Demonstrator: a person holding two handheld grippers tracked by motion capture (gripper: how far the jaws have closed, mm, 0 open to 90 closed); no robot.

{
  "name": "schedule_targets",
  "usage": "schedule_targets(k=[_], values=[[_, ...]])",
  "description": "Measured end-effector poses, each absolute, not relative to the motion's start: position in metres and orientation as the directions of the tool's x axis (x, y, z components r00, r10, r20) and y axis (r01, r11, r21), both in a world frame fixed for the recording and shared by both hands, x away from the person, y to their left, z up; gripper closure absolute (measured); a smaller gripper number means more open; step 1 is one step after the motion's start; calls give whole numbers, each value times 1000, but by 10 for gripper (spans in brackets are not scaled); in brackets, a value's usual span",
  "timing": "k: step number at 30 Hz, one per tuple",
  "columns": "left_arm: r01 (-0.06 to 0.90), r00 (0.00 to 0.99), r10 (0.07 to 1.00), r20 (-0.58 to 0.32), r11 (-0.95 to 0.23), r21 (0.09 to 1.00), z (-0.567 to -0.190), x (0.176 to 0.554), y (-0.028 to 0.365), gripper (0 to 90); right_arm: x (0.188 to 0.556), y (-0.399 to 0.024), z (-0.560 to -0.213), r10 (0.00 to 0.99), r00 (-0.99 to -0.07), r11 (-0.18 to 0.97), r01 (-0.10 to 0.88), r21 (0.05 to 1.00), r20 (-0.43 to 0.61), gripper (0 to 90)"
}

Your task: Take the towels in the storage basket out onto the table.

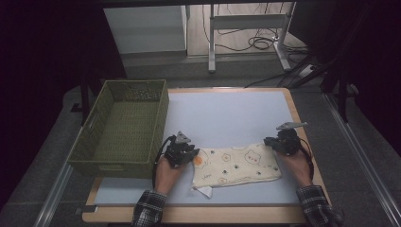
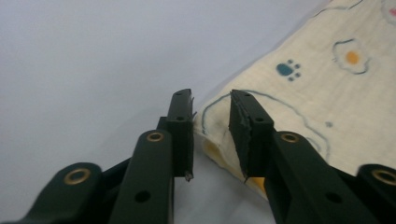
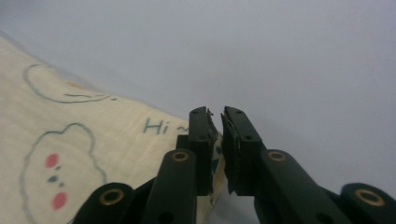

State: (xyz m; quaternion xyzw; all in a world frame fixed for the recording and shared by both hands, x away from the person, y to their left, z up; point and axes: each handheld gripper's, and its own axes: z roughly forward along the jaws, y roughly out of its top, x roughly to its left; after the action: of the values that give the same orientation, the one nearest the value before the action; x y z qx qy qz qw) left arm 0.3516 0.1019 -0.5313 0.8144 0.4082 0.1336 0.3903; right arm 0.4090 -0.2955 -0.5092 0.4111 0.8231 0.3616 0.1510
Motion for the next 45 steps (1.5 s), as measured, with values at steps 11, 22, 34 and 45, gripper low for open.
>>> schedule_targets(k=[11,22,34,45], values=[[553,629,774,-78,-375,744,-544,358,104,510,379,-303,-498,758,-645,390,569,724,98,675],[559,604,795,-55,-374,740,-545,358,103,363,347,-286,-506,734,-675,432,555,711,80,532],[561,604,795,-59,-371,740,-546,358,103,362,322,-245,-506,644,-759,492,505,709,94,534],[562,605,794,-61,-371,739,-546,358,103,361,310,-191,-509,540,-831,525,459,716,137,649]])
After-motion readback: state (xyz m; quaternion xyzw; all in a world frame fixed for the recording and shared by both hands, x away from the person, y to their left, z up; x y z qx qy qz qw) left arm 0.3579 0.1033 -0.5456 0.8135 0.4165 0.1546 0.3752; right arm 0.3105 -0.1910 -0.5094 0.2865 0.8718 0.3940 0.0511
